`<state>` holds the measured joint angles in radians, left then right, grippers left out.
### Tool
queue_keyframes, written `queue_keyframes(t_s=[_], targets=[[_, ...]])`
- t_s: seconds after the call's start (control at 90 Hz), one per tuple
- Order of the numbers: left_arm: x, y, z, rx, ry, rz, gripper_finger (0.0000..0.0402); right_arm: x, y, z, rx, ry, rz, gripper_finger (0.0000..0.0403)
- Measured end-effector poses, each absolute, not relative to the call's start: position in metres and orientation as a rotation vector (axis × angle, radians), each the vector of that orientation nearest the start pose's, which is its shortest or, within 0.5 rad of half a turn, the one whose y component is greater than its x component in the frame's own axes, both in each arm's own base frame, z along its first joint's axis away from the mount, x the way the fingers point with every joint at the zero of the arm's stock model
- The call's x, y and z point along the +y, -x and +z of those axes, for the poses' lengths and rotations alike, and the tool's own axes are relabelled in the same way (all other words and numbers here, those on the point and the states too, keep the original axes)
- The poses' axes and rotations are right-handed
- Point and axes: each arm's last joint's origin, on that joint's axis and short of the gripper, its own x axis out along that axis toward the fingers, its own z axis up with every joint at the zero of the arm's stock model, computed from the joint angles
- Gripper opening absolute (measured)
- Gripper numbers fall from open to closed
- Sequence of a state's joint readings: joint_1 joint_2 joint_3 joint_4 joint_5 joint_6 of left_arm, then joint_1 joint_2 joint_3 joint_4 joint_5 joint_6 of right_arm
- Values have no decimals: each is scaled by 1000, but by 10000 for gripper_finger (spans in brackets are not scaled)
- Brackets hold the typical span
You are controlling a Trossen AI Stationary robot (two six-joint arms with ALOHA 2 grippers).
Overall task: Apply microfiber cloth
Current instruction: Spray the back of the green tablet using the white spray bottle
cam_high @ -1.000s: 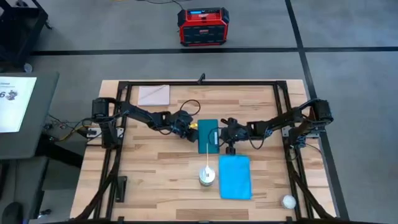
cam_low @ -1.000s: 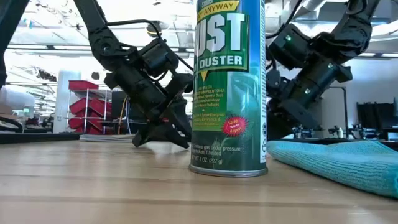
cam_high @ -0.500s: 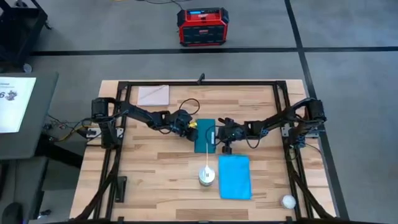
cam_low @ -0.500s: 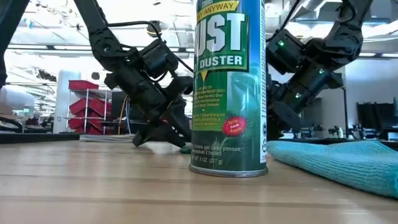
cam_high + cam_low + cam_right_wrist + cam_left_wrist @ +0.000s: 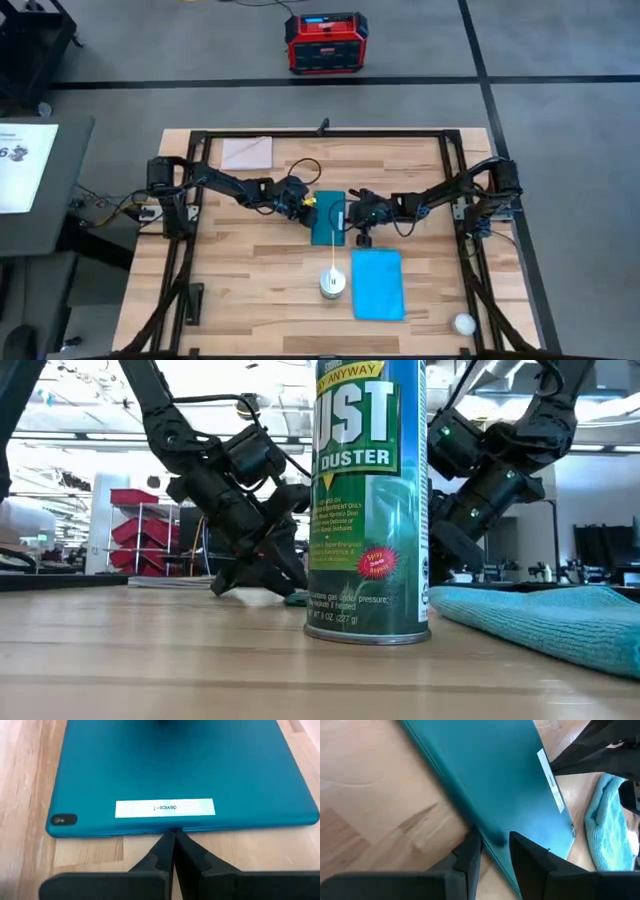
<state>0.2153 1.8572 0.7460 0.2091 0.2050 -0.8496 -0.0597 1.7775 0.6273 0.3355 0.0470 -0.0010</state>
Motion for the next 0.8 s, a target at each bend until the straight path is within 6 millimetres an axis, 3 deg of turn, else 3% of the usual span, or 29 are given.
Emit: queue_keyframes(t_s=[0.8], targets=[[62,-312,90,801,979,378,87,-33,-297,93,776,-20,-78,0]])
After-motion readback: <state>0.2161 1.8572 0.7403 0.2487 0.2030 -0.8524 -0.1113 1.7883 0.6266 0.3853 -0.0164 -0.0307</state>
